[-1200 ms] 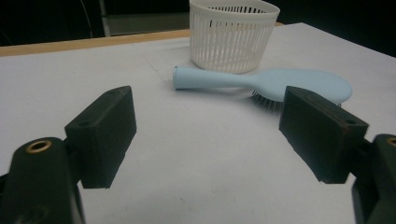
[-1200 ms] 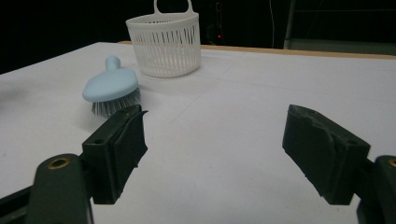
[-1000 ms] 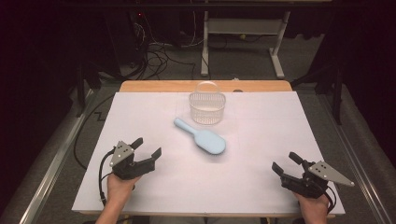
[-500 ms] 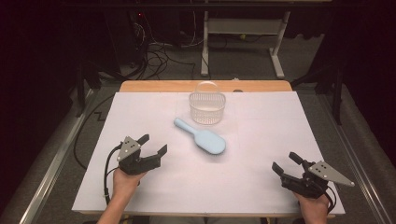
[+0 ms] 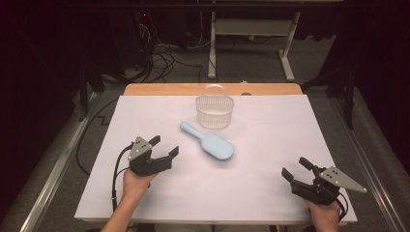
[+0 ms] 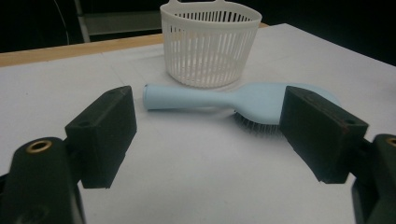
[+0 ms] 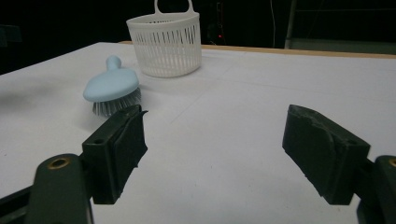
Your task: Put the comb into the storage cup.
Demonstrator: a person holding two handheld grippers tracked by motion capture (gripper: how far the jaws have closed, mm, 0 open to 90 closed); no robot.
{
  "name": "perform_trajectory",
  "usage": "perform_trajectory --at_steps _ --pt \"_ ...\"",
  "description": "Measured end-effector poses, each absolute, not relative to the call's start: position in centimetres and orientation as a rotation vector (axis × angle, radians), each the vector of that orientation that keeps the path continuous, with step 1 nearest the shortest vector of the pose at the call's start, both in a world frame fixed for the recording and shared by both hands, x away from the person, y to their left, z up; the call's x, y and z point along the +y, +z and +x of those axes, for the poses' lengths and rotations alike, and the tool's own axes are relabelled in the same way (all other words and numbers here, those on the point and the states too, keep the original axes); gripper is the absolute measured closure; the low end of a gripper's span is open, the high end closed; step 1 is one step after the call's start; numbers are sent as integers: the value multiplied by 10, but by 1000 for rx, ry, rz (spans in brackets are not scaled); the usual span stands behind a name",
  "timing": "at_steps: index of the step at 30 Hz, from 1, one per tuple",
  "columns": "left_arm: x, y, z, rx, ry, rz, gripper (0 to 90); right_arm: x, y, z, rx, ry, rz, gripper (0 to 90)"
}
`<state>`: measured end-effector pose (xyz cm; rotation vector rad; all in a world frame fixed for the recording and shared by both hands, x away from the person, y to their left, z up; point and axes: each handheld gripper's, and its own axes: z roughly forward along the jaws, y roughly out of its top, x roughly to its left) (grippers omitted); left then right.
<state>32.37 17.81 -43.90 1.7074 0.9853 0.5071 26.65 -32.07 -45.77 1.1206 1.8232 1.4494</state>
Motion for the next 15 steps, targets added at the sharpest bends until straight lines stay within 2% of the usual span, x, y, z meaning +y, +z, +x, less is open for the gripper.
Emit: perform_trajectory --at_steps 15 --pt "164 -431 339 961 493 1722 186 -321 -458 266 1824 1454 1121 219"
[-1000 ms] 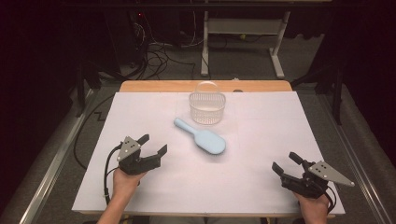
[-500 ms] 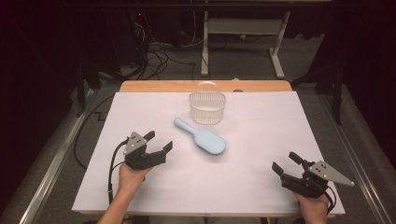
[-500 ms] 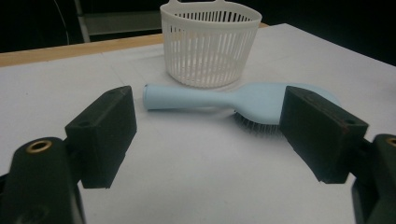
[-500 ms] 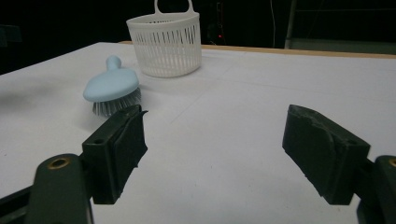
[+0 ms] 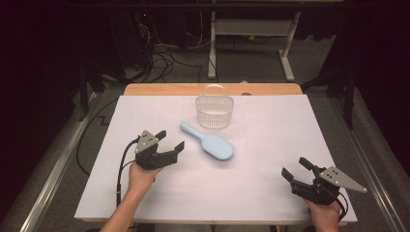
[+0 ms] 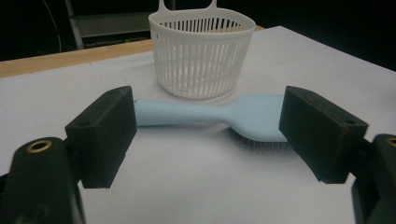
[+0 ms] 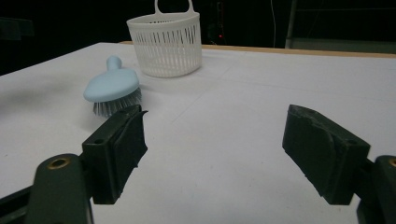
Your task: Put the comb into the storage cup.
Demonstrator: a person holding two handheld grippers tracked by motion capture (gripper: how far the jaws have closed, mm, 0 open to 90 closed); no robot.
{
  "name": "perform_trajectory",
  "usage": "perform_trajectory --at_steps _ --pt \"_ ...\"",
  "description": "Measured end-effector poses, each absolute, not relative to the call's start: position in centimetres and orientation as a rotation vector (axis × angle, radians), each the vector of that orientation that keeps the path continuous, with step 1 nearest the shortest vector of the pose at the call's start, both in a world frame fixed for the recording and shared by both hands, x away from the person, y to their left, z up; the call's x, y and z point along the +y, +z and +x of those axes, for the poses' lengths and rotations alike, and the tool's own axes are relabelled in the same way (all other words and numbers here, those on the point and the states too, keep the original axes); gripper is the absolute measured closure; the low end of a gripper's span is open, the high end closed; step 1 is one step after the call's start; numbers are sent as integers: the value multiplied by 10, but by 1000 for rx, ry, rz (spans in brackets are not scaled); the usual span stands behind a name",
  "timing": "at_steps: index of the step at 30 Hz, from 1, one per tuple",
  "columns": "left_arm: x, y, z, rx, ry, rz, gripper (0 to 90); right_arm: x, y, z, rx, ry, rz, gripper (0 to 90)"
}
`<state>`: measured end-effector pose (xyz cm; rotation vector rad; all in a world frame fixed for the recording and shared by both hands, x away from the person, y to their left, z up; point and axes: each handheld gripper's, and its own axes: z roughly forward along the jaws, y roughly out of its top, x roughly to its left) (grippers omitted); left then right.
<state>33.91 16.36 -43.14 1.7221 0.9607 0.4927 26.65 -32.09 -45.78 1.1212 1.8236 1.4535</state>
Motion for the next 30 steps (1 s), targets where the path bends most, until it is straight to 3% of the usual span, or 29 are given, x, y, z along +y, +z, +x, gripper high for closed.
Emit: perform_trajectory --at_steps 30 --pt "135 -410 377 951 458 1780 191 -321 -458 267 1824 1456 1124 218"
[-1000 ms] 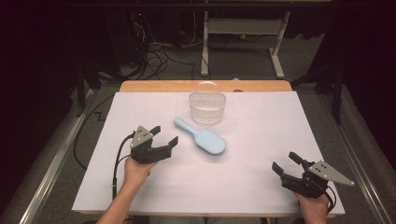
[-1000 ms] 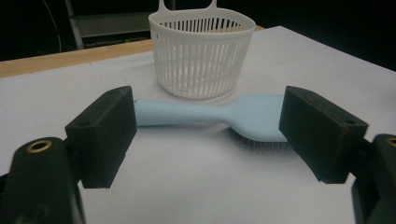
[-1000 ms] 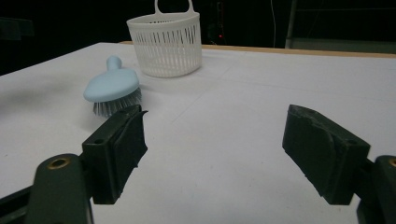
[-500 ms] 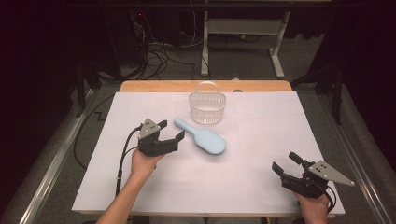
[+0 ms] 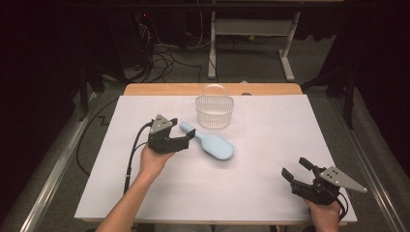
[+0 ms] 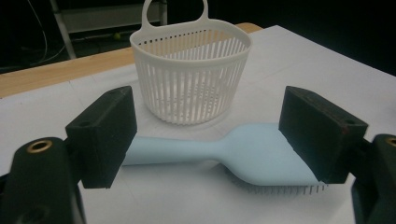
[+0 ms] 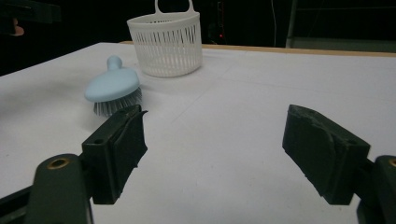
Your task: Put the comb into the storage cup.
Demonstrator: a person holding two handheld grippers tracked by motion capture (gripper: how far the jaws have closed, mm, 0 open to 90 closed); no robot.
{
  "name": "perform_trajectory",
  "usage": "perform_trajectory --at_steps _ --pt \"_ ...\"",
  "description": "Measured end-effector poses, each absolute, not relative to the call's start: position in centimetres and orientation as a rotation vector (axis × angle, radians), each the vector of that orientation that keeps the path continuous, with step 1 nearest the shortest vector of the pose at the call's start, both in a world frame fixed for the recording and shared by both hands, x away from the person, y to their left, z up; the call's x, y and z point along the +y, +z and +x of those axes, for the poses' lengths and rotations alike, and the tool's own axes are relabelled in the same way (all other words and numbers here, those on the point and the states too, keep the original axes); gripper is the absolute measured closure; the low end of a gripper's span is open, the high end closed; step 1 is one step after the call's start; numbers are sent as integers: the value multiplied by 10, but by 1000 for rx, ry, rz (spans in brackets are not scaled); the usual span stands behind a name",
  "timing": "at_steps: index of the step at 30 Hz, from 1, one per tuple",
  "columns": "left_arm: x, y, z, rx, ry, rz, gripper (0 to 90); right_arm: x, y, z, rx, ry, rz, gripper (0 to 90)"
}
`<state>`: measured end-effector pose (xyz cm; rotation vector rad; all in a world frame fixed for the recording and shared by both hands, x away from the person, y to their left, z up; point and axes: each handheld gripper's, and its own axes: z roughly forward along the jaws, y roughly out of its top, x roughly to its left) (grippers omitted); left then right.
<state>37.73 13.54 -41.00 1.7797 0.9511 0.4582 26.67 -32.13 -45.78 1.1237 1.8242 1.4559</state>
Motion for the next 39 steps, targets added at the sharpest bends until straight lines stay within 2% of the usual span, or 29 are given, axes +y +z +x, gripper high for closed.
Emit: perform_trajectory --at_steps 1,2,16,37,39 --pt "135 -409 378 952 454 1782 191 -321 -458 267 1824 1456 1124 218" --pt "134 -408 379 955 451 1786 236 -322 -458 267 1820 1459 1127 218" --pt "126 -402 395 981 415 1835 236 -323 -458 266 1820 1462 1123 218" --pt "113 -387 420 1006 382 2027 238 -323 -458 267 1821 1460 1129 218" --pt "111 -383 422 1005 392 2052 299 -323 -458 267 1820 1461 1128 218"
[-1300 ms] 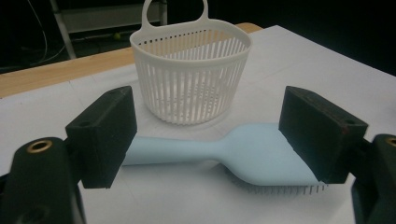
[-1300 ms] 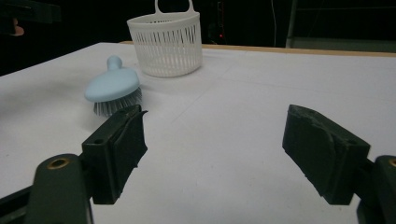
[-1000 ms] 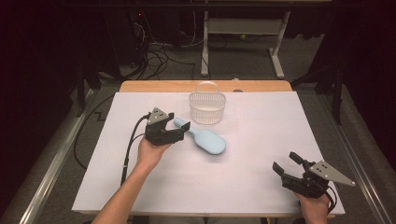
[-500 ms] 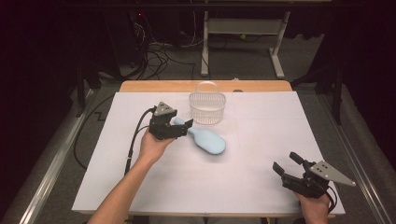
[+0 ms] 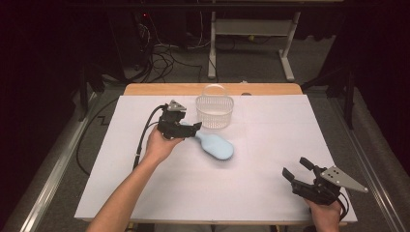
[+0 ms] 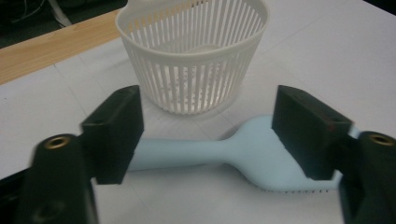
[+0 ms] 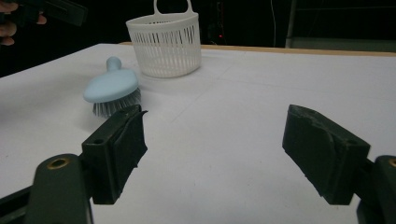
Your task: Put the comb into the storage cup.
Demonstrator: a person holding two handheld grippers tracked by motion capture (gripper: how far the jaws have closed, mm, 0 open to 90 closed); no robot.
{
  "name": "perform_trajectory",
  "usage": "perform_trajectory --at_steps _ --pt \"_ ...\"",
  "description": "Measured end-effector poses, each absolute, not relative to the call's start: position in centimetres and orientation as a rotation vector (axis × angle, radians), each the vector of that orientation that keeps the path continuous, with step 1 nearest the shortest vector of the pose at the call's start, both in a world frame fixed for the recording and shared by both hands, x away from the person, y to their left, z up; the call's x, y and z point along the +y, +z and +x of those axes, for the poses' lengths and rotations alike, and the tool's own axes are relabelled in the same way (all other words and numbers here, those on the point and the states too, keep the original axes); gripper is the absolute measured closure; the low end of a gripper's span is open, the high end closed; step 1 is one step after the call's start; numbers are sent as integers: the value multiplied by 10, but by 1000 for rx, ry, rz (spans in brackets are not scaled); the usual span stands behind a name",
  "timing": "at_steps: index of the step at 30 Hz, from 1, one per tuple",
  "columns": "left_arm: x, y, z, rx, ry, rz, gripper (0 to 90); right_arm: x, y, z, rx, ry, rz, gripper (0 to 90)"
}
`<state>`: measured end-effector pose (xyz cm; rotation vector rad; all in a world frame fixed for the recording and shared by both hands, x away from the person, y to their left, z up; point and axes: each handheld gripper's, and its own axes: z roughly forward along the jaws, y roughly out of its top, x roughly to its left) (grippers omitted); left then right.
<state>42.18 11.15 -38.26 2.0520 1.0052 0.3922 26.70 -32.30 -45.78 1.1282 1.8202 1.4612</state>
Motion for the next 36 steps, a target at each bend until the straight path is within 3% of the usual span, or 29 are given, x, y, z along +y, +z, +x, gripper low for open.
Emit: perform_trajectory --at_steps 10,36 --pt "101 -368 440 1050 373 2147 300 -323 -458 266 1819 1464 1127 218" --pt "85 -378 491 1237 266 2389 506 -323 -458 267 1820 1465 1125 218"
